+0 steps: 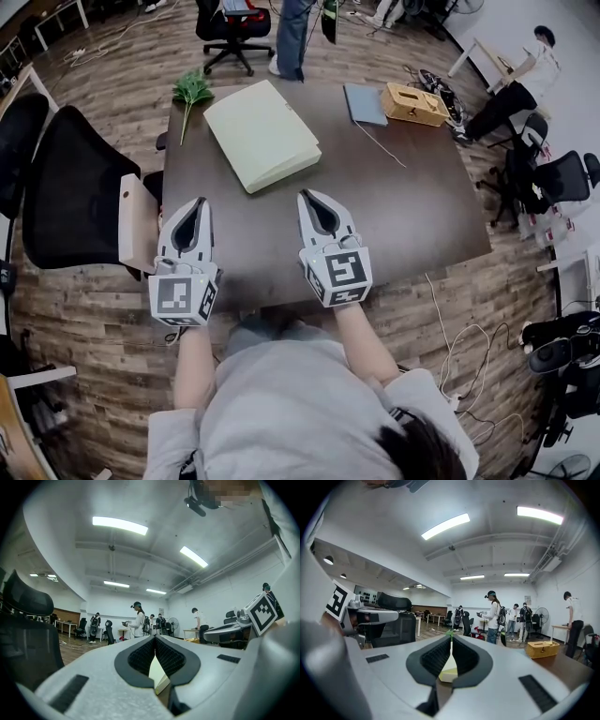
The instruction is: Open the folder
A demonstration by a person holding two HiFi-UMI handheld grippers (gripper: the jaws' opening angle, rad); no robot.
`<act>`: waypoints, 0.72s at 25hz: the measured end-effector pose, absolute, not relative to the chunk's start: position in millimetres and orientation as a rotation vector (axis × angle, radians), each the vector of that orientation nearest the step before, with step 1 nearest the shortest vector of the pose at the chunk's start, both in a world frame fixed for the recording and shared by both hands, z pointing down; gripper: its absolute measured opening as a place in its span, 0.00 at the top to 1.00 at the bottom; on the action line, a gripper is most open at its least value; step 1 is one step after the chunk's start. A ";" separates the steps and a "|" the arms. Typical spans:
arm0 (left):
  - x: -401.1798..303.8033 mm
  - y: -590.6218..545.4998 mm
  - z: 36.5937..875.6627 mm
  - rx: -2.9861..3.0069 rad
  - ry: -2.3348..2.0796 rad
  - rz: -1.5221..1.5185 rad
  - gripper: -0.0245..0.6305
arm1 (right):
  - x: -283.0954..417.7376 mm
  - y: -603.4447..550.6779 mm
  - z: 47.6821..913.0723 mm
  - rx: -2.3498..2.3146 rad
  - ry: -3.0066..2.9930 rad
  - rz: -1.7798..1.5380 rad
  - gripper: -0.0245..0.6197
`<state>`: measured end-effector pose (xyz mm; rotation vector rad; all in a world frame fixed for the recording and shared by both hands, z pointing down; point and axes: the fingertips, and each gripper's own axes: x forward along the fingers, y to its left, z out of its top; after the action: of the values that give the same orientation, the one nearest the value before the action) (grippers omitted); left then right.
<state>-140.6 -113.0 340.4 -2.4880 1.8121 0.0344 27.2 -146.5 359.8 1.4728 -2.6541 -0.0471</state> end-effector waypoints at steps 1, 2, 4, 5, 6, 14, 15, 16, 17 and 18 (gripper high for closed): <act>-138.7 -112.2 338.9 -2.485 1.811 0.034 0.95 | 30.2 -145.0 356.7 1.477 -2.660 -0.049 0.94; -137.1 -111.6 337.6 -2.482 1.810 0.033 0.95 | 33.0 -143.5 353.8 1.479 -2.666 -0.052 0.94; -134.1 -110.2 335.6 -2.477 1.810 0.032 0.95 | 38.8 -140.3 347.7 1.486 -2.678 -0.058 0.94; -132.6 -109.5 334.5 -2.475 1.812 0.032 0.95 | 42.1 -138.8 344.3 1.490 -2.685 -0.062 0.94; -131.0 -108.9 333.2 -2.472 1.814 0.031 0.95 | 45.7 -137.3 340.7 1.496 -2.692 -0.066 0.94; -120.4 -106.4 323.2 -2.453 1.805 0.031 0.95 | 71.4 -128.8 315.3 1.558 -2.719 -0.110 0.94; -118.9 -106.0 322.4 -2.452 1.803 0.030 0.95 | 74.7 -127.9 313.2 1.567 -2.719 -0.115 0.94; -117.4 -105.6 321.5 -2.451 1.801 0.030 0.95 | 78.2 -127.2 311.3 1.576 -2.720 -0.118 0.94; -115.9 -105.3 320.5 -2.449 1.799 0.030 0.95 | 81.9 -126.5 309.6 1.586 -2.721 -0.120 0.94; -114.4 -105.1 319.4 -2.448 1.797 0.032 0.95 | 85.5 -125.9 308.0 1.596 -2.722 -0.120 0.94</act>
<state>-114.4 -105.1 319.4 -2.4483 1.7975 0.0319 85.5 -125.9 308.0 1.5958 -2.7220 -0.1204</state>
